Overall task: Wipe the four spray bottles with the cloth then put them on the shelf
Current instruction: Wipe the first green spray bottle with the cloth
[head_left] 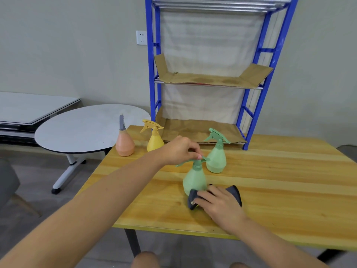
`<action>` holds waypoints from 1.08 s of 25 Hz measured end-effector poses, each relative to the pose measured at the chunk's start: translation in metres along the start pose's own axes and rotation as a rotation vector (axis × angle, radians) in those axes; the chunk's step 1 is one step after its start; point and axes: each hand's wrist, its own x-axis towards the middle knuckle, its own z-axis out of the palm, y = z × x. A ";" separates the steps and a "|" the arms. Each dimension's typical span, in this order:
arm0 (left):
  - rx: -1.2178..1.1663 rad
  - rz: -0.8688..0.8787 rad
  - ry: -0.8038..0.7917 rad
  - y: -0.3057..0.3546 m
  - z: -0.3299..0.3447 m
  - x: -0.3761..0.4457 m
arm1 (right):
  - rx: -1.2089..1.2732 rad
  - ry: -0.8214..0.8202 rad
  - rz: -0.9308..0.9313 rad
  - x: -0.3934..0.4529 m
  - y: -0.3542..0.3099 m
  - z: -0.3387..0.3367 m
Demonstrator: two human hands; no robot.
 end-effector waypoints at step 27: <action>0.078 0.004 -0.063 0.003 -0.006 0.003 | 0.359 -0.209 0.539 0.015 0.032 -0.008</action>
